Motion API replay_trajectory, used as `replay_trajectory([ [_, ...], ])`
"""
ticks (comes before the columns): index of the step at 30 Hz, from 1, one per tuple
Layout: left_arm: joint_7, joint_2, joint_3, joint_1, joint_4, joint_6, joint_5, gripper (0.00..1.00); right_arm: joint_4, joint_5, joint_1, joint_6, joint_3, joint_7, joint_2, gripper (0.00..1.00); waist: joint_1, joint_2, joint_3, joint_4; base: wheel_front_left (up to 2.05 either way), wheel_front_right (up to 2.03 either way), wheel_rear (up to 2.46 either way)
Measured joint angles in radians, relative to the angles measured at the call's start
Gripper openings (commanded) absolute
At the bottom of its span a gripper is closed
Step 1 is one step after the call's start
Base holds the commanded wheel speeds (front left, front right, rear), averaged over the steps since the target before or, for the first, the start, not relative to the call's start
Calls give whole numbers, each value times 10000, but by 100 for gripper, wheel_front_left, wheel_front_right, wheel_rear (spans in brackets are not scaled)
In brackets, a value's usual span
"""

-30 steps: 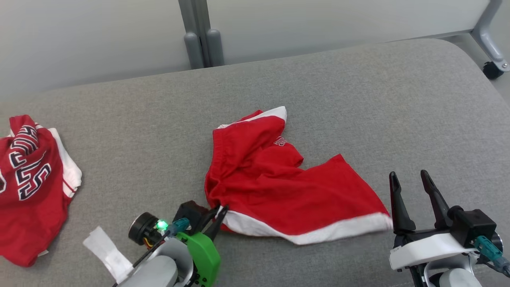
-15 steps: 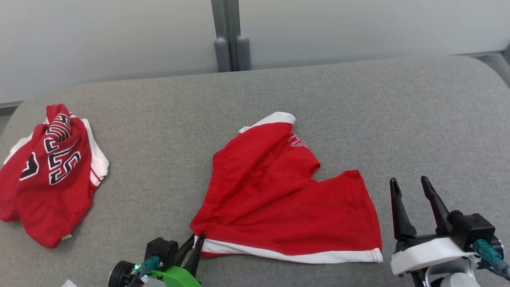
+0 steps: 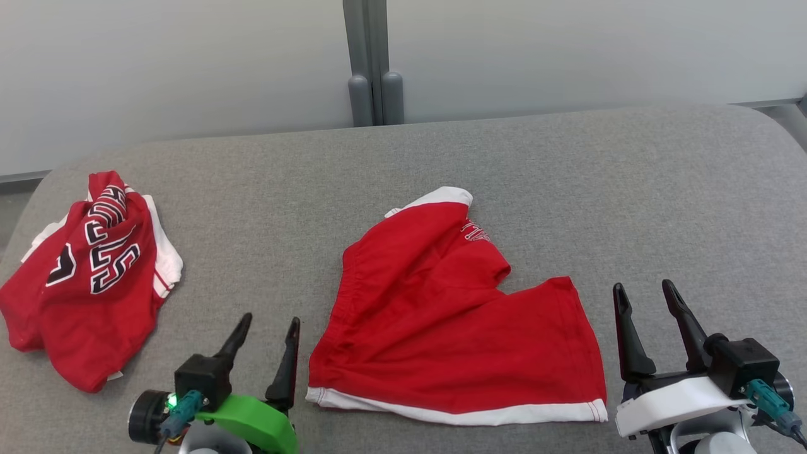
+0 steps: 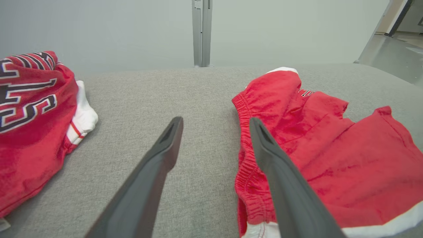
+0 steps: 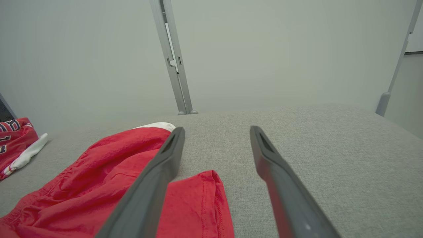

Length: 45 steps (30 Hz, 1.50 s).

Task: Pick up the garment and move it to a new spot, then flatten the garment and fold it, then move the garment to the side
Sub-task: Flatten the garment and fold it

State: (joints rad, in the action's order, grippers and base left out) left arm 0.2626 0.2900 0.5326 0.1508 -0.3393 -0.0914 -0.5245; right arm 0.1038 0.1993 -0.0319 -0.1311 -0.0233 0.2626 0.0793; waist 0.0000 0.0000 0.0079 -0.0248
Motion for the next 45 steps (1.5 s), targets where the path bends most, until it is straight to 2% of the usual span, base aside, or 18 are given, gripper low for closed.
replay_trajectory([
  [11, 15, -320, -2497, -1043, 993, 48, 1058, 100, -174, -23, -158, 0, -52, 0, 88, 100, 0, 0, -154, -157, 0, 0, 0],
  [19, 15, -685, -3659, -1621, 1281, 594, 1569, 100, -303, -81, -455, 0, -69, 0, 232, 100, 0, 0, -228, -185, 0, 0, 0],
  [28, 13, -1120, -4360, -1870, 1333, 1149, 2155, 100, -391, -92, -792, 0, -111, 0, 205, 100, 0, 0, -351, -94, 0, 0, 0],
  [34, 15, -1185, -4621, -1917, 1398, 1444, 2313, 100, -397, -115, -833, 0, -111, 0, 205, 100, 0, 0, -431, -59, 0, 0, 0],
  [45, 12, -1181, -4686, -2026, 1488, 1697, 2341, 100, -372, -213, -863, 0, -119, 0, 203, 100, 0, 0, -542, 65, 0, 0, 0],
])
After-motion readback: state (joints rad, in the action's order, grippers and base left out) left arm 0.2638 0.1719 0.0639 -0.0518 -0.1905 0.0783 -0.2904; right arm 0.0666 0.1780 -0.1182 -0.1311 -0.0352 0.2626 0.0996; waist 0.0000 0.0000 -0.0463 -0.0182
